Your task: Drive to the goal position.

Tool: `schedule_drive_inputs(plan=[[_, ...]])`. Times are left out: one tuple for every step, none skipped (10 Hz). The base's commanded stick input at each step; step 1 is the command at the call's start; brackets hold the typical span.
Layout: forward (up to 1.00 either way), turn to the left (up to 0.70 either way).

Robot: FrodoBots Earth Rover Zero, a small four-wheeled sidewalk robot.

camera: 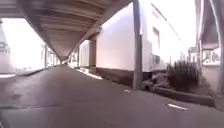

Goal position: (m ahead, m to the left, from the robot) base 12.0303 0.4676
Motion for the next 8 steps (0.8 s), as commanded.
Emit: schedule_drive_inputs(plan=[[0.70, 0.07], [0.70, 0.08], [0.70, 0.25], [0.70, 0.35], [0.70, 0.35], [0.70, 0.35], [0.70, 0.35], [0.70, 0.32]])
